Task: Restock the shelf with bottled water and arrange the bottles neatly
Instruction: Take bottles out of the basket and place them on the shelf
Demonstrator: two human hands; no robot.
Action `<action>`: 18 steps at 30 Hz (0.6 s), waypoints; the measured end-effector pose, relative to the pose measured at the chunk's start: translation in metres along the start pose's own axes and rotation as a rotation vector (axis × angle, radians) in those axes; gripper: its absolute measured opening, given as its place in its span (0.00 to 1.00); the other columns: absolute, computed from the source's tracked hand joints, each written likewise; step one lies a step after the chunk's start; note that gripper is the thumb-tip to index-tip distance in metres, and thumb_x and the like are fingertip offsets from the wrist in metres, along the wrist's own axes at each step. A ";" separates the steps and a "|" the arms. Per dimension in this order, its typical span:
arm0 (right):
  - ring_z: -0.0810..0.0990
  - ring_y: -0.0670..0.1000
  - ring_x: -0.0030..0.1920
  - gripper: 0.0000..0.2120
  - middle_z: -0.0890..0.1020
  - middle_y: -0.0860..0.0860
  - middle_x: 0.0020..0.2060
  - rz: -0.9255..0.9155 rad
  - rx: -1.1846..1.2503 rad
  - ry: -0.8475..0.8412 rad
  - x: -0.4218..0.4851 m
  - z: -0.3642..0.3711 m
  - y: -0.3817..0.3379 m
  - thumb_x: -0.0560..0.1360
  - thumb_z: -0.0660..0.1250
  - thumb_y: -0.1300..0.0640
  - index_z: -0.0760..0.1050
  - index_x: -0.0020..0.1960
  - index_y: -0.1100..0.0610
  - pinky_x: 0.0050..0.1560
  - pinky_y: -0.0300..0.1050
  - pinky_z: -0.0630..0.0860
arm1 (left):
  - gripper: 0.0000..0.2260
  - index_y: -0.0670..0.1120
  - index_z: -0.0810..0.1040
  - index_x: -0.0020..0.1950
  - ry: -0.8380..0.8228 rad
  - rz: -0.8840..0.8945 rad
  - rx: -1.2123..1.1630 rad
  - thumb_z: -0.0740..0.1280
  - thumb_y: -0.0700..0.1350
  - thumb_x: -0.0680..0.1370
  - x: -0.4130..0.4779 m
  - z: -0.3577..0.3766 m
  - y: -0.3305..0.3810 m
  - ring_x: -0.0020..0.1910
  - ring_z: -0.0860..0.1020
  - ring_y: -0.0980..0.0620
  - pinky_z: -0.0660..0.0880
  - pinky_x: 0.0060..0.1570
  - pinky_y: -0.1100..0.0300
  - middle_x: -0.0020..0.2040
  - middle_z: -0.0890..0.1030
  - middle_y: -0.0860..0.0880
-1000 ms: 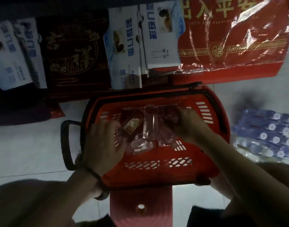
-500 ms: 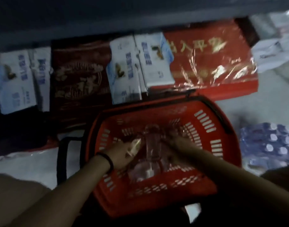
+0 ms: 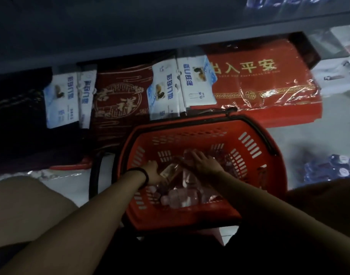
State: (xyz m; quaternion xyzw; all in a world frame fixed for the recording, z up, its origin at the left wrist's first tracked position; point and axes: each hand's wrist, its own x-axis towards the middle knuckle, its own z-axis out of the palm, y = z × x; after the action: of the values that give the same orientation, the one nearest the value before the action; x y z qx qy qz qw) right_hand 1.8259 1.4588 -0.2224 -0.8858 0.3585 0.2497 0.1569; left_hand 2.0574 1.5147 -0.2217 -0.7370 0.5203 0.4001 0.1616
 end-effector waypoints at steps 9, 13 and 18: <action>0.55 0.68 0.82 0.29 0.55 0.56 0.85 -0.164 -0.297 -0.011 0.055 0.031 0.009 0.85 0.43 0.44 0.57 0.85 0.44 0.77 0.67 0.62 | 0.36 0.47 0.69 0.77 -0.030 -0.138 -0.168 0.71 0.62 0.73 0.029 0.027 0.017 0.71 0.75 0.41 0.74 0.68 0.50 0.76 0.72 0.42; 0.73 0.65 0.74 0.25 0.75 0.52 0.76 -0.200 -0.366 -0.031 0.058 0.043 0.015 0.77 0.69 0.40 0.77 0.73 0.42 0.65 0.64 0.76 | 0.32 0.48 0.66 0.79 0.038 -0.165 -0.234 0.70 0.57 0.78 0.036 0.050 0.013 0.71 0.75 0.41 0.74 0.65 0.53 0.75 0.73 0.41; 0.80 0.59 0.65 0.24 0.83 0.50 0.67 -0.209 -0.247 0.133 0.062 0.035 0.022 0.79 0.56 0.44 0.79 0.71 0.38 0.64 0.55 0.68 | 0.30 0.51 0.77 0.64 0.124 -0.156 -0.227 0.73 0.61 0.65 0.030 0.049 0.011 0.59 0.81 0.42 0.80 0.58 0.50 0.62 0.82 0.45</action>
State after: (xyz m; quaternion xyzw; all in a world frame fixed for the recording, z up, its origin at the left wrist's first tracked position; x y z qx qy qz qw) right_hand 1.8376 1.4250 -0.2878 -0.9453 0.2403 0.2152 0.0479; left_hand 2.0313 1.5230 -0.2730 -0.8120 0.4219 0.3963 0.0751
